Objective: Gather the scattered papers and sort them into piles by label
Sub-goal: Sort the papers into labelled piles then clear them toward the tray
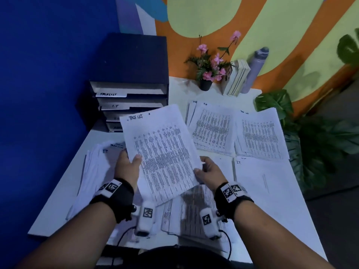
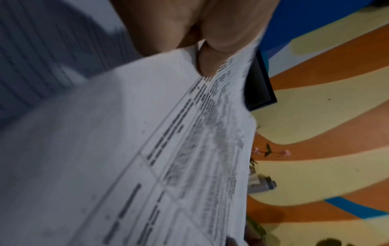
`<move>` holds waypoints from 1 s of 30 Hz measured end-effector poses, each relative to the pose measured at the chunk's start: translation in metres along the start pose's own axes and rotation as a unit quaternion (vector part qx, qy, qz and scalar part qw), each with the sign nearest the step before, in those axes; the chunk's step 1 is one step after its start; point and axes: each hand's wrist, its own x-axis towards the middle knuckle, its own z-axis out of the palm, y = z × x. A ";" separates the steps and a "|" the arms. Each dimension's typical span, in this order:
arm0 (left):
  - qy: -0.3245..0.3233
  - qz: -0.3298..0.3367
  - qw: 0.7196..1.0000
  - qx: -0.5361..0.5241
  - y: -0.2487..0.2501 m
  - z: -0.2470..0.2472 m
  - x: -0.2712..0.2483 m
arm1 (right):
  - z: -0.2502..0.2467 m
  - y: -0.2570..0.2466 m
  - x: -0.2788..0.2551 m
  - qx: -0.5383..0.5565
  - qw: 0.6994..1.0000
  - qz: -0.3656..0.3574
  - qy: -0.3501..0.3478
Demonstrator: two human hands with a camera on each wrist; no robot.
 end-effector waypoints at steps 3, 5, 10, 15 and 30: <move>-0.058 -0.001 0.998 -0.002 0.004 0.018 -0.005 | -0.022 0.004 -0.003 0.013 0.992 0.021 0.127; -0.065 -0.002 0.996 0.064 0.002 0.024 -0.009 | -0.048 0.004 0.001 0.031 0.975 0.026 0.217; -0.036 0.014 0.964 0.261 -0.017 0.025 -0.014 | -0.138 0.010 0.030 -0.070 0.933 0.013 0.354; -0.023 0.043 0.932 0.360 -0.030 0.020 -0.014 | -0.218 0.012 0.058 -0.124 0.923 0.056 0.359; -0.025 -0.114 0.857 0.501 -0.058 -0.021 -0.029 | -0.226 0.009 0.088 -0.371 0.878 0.139 0.268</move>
